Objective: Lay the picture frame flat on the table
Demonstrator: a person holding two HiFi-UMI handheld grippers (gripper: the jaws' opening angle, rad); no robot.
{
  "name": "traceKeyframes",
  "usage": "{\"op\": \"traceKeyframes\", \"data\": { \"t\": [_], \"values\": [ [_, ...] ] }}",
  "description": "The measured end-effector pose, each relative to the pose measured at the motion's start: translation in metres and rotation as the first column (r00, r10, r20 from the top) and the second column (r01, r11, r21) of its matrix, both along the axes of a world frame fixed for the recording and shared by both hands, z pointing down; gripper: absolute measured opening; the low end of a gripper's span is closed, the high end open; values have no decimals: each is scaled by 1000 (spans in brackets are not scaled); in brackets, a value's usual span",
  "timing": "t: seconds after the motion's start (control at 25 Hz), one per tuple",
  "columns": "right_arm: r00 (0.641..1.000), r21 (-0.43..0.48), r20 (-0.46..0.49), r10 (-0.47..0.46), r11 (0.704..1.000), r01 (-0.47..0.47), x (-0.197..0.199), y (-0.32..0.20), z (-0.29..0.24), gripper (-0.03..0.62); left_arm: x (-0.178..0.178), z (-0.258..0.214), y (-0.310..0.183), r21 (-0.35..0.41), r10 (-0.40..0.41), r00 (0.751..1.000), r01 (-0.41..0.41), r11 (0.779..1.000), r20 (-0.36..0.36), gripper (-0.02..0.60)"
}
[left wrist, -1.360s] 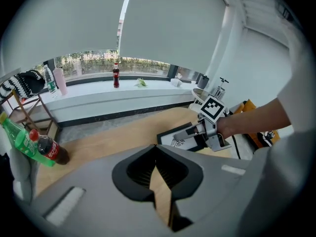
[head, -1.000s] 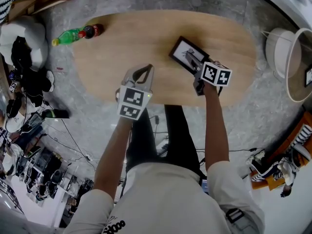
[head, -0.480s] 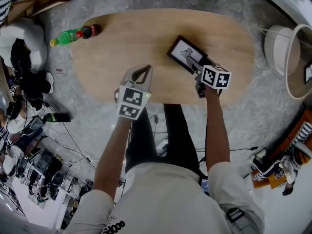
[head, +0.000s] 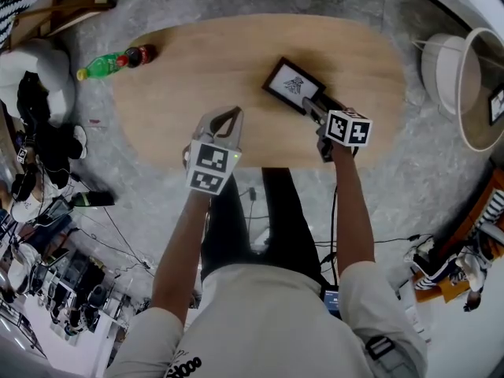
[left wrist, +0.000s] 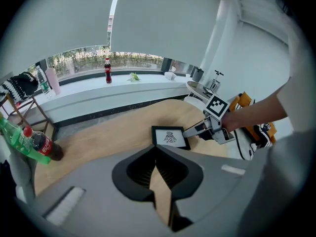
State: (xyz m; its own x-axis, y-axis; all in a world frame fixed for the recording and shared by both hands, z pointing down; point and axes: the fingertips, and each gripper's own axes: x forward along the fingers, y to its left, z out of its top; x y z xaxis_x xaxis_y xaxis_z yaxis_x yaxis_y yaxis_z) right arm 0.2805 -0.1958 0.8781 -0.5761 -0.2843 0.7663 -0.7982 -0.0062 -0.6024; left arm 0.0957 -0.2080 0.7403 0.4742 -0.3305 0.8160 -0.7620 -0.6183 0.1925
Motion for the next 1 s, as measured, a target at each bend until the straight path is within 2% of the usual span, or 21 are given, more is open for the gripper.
{"op": "traceKeyframes", "data": {
  "t": [0.24, 0.48, 0.56, 0.68, 0.8, 1.0],
  "values": [
    [999, 11, -2, 34, 999, -34, 7, 9, -9, 282, 3, -7, 2, 15, 3, 1000, -3, 1000, -9, 11],
    [999, 101, -28, 37, 994, -34, 6, 13, -53, 284, 0, -22, 2, 34, -6, 999, 8, 999, -51, 11],
    [997, 138, -64, 35, 990, -26, 6, 16, -73, 282, -1, -26, 1, 43, -2, 998, 5, 999, -62, 9],
    [985, 200, -166, 40, 980, -6, 12, 22, -108, 257, 2, -40, 2, 62, 20, 996, -15, 998, -83, 9],
    [965, 271, -247, 88, 962, -19, 18, 27, -150, 232, 4, -59, 1, 92, 65, 993, -56, 994, -97, 11],
    [934, 360, -310, 181, 931, -61, 19, 45, -223, 156, -6, -100, 1, 142, 125, 986, -109, 984, -110, 9]
  ]
}}
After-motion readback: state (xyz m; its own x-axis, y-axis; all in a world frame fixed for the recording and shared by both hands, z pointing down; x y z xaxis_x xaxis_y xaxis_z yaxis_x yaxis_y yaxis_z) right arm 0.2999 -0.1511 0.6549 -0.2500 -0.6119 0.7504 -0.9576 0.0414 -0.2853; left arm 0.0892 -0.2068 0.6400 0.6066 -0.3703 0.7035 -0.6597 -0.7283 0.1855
